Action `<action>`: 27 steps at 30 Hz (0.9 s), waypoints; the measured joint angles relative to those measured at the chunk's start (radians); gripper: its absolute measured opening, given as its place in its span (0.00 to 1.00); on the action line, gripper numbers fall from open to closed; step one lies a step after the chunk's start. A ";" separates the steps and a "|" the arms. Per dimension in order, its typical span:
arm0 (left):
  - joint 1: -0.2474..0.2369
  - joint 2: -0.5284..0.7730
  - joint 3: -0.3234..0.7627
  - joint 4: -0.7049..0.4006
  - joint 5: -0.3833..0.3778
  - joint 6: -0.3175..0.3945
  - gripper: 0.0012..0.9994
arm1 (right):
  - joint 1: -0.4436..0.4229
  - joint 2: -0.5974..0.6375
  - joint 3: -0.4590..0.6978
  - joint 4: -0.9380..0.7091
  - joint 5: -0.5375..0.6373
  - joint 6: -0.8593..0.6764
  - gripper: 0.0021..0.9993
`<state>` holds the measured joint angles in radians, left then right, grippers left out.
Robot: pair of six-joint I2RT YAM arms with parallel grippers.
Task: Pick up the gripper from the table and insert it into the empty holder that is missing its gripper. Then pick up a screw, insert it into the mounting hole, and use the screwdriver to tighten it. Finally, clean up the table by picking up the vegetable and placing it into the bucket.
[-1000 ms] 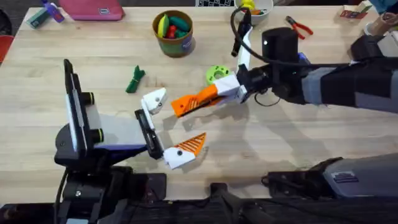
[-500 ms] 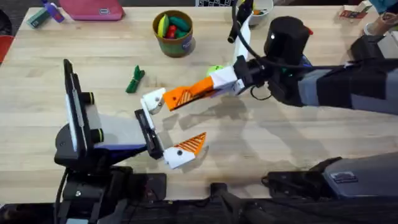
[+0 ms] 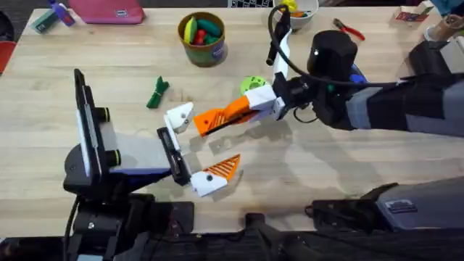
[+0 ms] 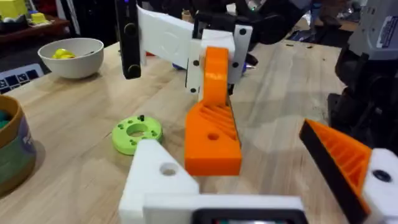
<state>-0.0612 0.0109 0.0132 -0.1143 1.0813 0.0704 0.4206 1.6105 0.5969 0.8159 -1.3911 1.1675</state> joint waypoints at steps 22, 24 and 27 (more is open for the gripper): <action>0.000 0.000 0.000 0.000 -0.001 0.000 0.99 | 0.024 0.020 0.008 0.000 0.055 0.016 0.01; 0.000 0.000 0.000 0.001 -0.008 0.000 0.99 | 0.032 0.040 0.021 -0.001 0.052 0.016 0.01; 0.000 0.000 0.000 0.002 -0.016 0.000 0.99 | 0.051 0.073 0.041 -0.001 0.039 0.016 0.01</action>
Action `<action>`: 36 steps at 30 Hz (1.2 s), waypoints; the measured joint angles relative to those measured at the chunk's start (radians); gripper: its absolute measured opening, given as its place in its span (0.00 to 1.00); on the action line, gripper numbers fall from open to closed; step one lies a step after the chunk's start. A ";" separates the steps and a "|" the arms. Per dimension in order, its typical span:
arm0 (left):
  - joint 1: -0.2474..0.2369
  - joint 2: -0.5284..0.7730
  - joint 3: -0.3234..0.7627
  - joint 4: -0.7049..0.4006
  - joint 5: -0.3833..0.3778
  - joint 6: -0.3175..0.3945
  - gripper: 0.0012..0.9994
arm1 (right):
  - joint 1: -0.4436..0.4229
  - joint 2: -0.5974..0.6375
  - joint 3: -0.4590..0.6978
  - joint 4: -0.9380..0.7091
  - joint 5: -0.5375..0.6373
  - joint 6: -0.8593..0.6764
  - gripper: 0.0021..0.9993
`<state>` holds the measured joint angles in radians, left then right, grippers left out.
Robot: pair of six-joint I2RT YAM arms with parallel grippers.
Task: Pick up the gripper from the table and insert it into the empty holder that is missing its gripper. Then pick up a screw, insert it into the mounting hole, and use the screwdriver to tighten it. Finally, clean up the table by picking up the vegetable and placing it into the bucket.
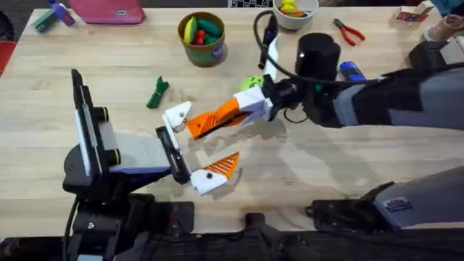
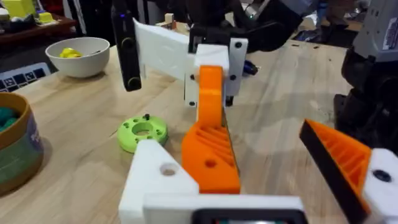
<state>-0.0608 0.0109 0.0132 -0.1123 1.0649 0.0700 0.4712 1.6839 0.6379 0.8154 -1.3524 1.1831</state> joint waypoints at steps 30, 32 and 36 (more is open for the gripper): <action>0.000 -0.002 0.000 0.000 -0.002 0.000 0.99 | -0.027 -0.226 -0.098 0.023 0.026 0.010 0.01; 0.000 -0.002 0.000 0.000 -0.002 0.000 0.99 | -0.027 -0.226 -0.103 0.022 0.033 0.009 0.01; 0.000 -0.002 0.000 0.000 -0.002 0.000 0.99 | -0.029 -0.226 -0.104 0.023 0.051 0.006 0.01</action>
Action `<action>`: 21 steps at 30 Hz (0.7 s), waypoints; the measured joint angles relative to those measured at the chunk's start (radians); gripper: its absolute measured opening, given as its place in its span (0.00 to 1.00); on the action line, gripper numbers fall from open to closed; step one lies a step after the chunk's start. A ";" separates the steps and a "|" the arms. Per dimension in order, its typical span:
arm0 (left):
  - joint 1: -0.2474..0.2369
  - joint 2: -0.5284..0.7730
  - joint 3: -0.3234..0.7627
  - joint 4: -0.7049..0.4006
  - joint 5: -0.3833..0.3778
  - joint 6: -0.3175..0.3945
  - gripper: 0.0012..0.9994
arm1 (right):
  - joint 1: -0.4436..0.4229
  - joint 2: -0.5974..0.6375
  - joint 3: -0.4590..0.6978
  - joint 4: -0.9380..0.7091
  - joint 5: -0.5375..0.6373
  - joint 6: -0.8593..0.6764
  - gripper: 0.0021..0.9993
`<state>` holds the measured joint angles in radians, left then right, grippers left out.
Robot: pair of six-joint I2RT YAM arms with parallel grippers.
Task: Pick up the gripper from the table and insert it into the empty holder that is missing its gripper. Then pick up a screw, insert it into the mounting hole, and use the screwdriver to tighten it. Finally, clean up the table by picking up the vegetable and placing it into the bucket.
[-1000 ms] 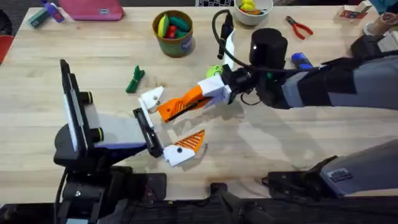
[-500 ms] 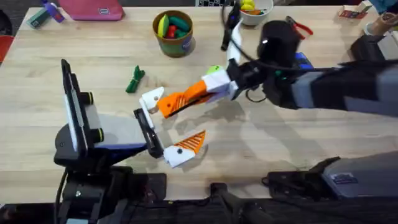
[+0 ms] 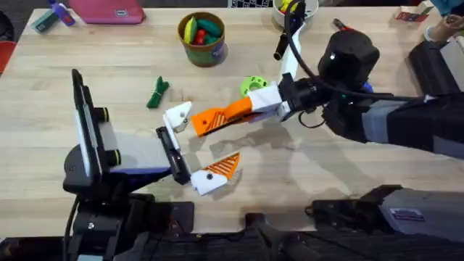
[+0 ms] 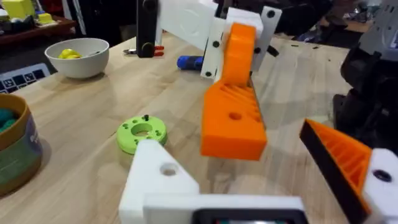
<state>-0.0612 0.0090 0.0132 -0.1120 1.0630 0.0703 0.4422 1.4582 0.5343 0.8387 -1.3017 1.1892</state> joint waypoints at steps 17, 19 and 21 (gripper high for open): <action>0.000 0.000 0.000 0.000 0.000 0.000 0.99 | -0.011 0.080 -0.001 0.038 0.006 0.000 0.01; 0.000 0.000 0.000 0.000 0.000 0.000 0.99 | -0.011 0.080 -0.001 0.039 0.006 0.000 0.01; 0.000 0.000 0.000 0.000 0.000 0.000 0.99 | -0.011 0.080 -0.001 0.040 0.006 0.000 0.01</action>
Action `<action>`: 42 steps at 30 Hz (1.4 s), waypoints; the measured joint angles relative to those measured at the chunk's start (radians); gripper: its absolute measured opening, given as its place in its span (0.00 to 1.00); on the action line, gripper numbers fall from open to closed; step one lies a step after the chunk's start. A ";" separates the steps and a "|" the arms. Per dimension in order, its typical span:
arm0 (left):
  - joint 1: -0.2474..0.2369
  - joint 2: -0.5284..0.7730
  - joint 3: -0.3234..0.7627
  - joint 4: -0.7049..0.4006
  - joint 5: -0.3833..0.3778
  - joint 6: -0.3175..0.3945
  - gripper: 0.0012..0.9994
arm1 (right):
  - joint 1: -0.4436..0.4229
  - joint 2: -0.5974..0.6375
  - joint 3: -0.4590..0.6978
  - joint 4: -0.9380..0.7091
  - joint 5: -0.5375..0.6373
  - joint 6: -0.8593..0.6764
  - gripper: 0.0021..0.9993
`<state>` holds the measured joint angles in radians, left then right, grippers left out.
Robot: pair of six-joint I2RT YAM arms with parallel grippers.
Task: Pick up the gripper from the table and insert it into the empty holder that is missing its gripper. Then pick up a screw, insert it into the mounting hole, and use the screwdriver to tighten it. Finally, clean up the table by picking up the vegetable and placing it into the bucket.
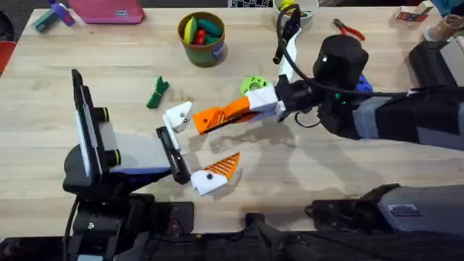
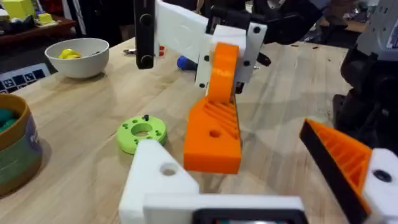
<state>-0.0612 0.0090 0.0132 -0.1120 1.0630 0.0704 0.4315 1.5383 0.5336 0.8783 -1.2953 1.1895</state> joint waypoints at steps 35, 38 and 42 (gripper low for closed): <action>0.000 0.000 0.000 0.000 0.000 0.000 0.99 | 0.037 0.037 0.000 0.080 0.039 0.051 0.01; 0.000 0.000 0.000 0.000 0.000 0.000 0.99 | 0.039 0.037 0.000 0.080 0.042 0.057 0.01; 0.000 0.000 0.000 0.000 0.000 0.000 0.99 | 0.040 0.037 0.000 0.080 0.046 0.065 0.01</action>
<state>-0.0612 0.0090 0.0132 -0.1120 1.0630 0.0702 0.4713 1.5749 0.5339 0.9585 -1.2496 1.2541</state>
